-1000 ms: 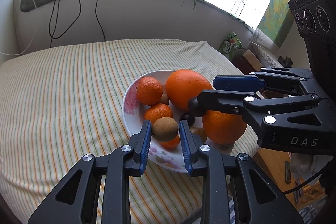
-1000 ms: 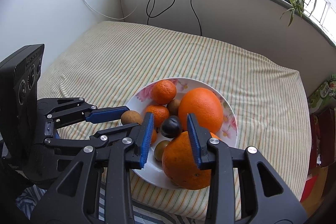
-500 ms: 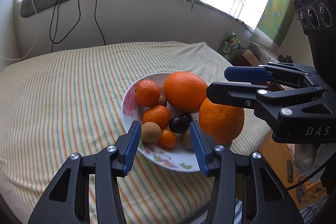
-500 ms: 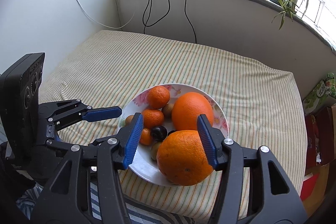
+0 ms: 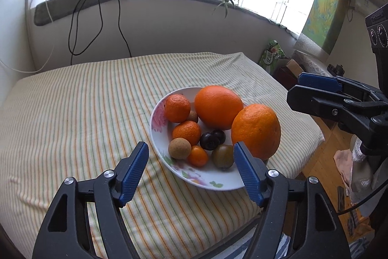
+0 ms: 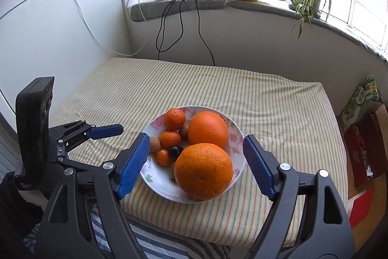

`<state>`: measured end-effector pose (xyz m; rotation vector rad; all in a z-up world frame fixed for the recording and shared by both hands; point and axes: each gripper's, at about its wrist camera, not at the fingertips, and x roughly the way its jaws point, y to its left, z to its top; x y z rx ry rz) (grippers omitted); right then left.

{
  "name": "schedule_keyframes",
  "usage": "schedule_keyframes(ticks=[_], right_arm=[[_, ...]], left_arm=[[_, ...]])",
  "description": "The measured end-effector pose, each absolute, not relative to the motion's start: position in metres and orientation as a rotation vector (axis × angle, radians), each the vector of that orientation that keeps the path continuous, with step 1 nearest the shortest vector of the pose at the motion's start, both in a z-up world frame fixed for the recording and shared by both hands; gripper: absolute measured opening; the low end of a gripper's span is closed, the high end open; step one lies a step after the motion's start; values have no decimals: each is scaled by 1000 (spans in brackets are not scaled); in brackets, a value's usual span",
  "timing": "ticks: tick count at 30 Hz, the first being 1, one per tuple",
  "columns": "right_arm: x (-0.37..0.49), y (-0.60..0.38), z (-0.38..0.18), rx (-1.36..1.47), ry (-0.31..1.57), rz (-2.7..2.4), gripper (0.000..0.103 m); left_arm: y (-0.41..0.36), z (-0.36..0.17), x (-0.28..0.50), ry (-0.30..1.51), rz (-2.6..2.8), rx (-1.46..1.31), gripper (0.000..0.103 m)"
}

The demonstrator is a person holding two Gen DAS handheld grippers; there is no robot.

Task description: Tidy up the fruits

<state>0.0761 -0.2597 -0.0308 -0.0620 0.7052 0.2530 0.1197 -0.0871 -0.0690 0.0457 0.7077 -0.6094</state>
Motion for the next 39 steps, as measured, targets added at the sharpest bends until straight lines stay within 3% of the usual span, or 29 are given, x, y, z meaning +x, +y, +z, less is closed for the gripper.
schedule_keyframes(ticks=[6, 9, 12, 15, 39], right_arm=[[54, -277, -30, -12, 673, 199, 83], [43, -286, -29, 3, 639, 155, 95], [33, -291, -30, -1, 605, 104, 98], [24, -297, -34, 10, 583, 60, 100], [15, -316, -54, 97, 606, -9, 101]], left_arm=[[-81, -55, 102, 652, -570, 56, 73], [-81, -47, 93, 630, -559, 64, 73], [-82, -42, 84, 600, -534, 78, 80], [-81, -39, 76, 583, -522, 75, 80], [-89, -38, 57, 548, -467, 112, 81]])
